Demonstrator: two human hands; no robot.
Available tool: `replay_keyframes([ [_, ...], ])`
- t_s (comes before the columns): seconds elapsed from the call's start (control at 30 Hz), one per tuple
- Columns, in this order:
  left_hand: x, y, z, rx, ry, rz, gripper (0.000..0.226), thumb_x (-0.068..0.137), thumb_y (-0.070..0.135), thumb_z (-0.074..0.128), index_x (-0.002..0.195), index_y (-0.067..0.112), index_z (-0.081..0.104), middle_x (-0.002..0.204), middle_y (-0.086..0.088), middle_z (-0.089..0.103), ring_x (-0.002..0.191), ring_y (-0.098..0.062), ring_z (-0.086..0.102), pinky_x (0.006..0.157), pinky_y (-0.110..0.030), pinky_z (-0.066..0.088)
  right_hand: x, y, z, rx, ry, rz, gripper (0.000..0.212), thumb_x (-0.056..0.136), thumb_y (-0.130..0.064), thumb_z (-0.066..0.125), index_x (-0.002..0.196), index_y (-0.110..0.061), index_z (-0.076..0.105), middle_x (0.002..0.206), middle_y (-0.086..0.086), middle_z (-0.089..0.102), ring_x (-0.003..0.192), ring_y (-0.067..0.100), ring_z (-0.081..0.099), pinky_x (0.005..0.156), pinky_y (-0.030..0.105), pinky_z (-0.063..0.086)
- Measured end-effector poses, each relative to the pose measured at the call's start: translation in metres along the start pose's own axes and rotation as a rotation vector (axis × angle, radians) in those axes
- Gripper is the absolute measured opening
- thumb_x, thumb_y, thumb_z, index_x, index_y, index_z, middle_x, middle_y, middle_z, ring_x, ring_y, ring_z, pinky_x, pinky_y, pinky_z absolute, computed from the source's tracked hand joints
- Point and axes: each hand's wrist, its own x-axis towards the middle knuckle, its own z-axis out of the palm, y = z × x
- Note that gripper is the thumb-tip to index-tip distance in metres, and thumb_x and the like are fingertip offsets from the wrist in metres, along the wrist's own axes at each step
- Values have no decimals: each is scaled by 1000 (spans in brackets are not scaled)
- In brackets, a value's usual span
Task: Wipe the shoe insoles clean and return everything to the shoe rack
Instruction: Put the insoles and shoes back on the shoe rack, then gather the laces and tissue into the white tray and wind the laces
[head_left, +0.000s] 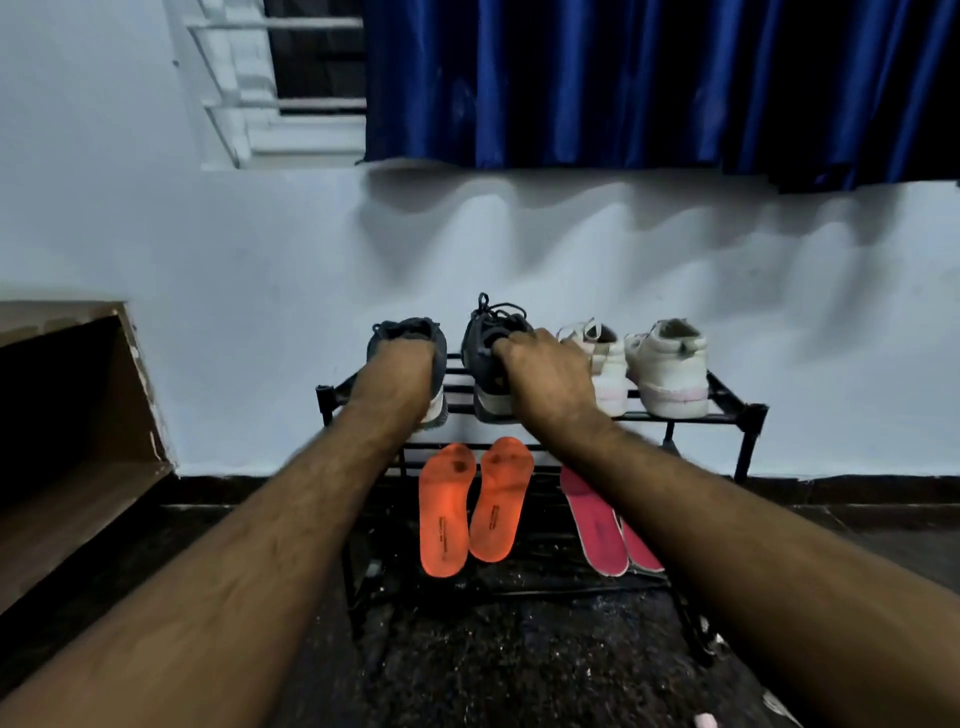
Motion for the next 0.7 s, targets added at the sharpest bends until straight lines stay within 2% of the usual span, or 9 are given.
replay_keyframes([
  [0.1,15,-10,10,-11,108,38,26,84,18,66,109,17,69,102,-11,67,98,-34,65,78,-41,58,12,-1,19,15,10,30,33,85,-5,58,115,-20,59,114,2,62,106,27,58,66,36,34],
  [0.2,23,-19,16,-34,150,47,38,81,21,70,118,19,62,112,-9,58,108,-34,57,80,-43,55,22,-2,30,61,6,49,35,86,-9,62,119,-20,55,117,3,61,107,27,56,64,34,33],
  [0.3,10,-10,20,-6,180,4,46,87,11,66,131,9,49,132,-14,49,128,-35,43,84,-44,49,17,-5,30,82,40,72,49,86,-19,66,133,-18,48,123,5,58,108,28,56,64,35,43],
  [0.37,-8,0,20,37,232,-32,54,91,10,64,139,8,41,147,-14,38,143,-36,29,86,-47,52,5,-10,25,96,74,52,62,87,-27,64,143,-16,40,133,5,54,109,30,56,69,39,52],
  [0.47,-40,14,17,109,254,-56,62,93,11,62,148,6,33,158,-13,29,150,-37,19,92,-53,55,-23,-12,9,93,107,37,66,87,-25,63,147,-14,37,140,5,50,107,32,56,74,42,54],
  [0.57,-81,39,9,100,158,-20,66,91,3,57,150,4,28,157,-13,32,148,-36,25,99,-50,52,-60,-5,-14,124,87,63,66,88,-21,64,147,-14,37,143,5,49,114,33,55,80,42,55],
  [0.63,-108,56,-1,75,142,3,63,92,7,56,149,5,31,148,-12,41,141,-32,38,94,-47,52,-86,3,-32,141,52,80,67,89,-25,64,148,-14,35,144,5,47,118,32,52,85,43,55],
  [0.7,-133,75,-9,75,131,36,58,92,12,56,146,6,35,141,-12,48,130,-30,49,89,-45,51,-115,13,-50,134,29,108,68,89,-28,64,149,-14,35,142,5,48,114,31,53,84,43,55],
])
